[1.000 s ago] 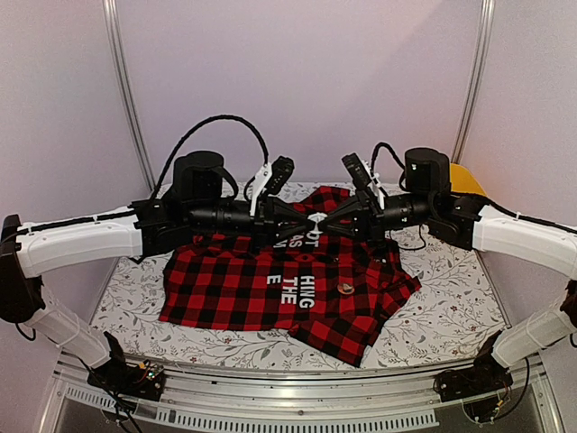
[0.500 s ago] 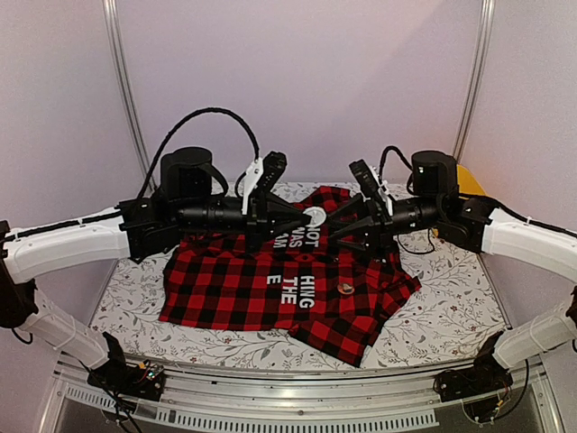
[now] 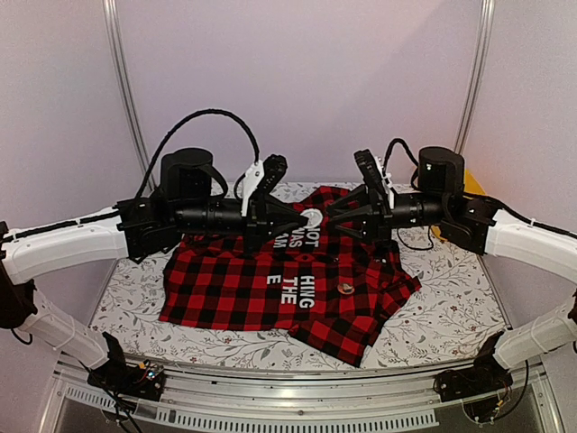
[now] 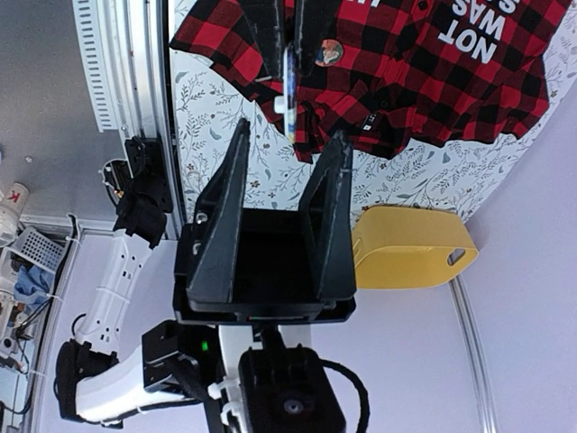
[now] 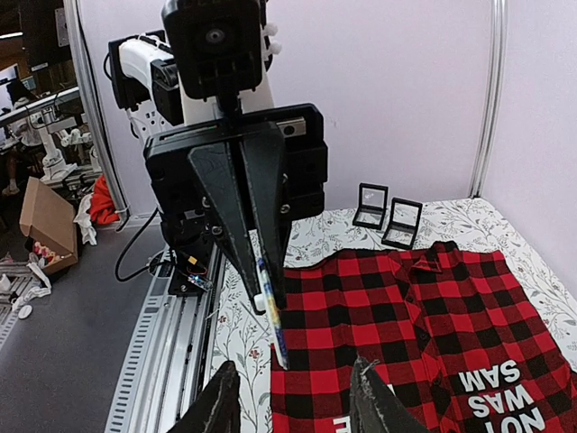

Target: Pin the brooch onto the clothing

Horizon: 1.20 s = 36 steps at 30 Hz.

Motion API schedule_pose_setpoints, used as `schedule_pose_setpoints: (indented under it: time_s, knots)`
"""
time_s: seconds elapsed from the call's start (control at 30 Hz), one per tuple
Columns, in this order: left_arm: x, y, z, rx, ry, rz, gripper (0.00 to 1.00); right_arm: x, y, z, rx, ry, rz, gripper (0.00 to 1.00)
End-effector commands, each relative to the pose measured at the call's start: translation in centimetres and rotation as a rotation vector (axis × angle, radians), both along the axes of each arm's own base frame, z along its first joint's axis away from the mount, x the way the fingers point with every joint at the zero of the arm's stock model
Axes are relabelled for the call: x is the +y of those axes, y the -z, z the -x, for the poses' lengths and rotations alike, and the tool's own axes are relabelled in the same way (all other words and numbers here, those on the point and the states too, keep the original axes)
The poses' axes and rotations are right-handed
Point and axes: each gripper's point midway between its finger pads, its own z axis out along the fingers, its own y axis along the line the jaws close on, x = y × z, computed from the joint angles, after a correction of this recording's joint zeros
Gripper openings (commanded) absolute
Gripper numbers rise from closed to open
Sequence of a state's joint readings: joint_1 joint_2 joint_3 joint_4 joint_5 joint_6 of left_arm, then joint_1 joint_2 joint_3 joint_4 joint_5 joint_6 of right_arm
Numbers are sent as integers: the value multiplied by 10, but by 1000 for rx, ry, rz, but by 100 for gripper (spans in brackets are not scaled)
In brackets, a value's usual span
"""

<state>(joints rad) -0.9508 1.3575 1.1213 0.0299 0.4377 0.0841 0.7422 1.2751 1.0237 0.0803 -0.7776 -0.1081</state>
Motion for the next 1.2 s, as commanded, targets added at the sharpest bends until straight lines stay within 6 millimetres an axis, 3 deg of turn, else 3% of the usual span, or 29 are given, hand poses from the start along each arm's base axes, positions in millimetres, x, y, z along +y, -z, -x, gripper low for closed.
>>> schedule_pose_setpoints:
  time_s: [0.0,0.13,0.5,0.63,0.77,0.8,0.87,0.97,1.07,1.1,1.17]
  knots:
    - [-4,-3,3,-3,18,3,0,14,-7,0,-9,-21,-20,37]
    - [-5,-2,4,2,27,3,0,18,-5,0,-8,-33,-18,26]
    - [-6,3,5,8,38,-8,0,19,-7,-2,-1,-19,-29,13]
    - [-6,3,6,11,43,-10,0,21,-5,-2,10,-28,-24,0]
    - [-5,4,3,10,20,-13,0,21,-3,-3,19,-24,-19,0]
    - [-4,3,-2,6,-10,-12,2,21,-1,-6,21,-8,-16,0]
    - [2,-2,-14,-15,-92,-3,19,19,2,-10,20,25,-12,0]
    - [16,-14,-23,-66,-182,44,28,13,-2,-11,-18,63,-48,0]
    - [27,-24,-22,-100,-212,101,60,0,-10,-8,-105,121,-108,0]
    - [30,-24,-23,-101,-224,110,67,-6,-2,-15,-137,184,-104,0]
    - [34,-13,-32,-64,-264,107,73,-30,19,-53,-212,453,-47,0]
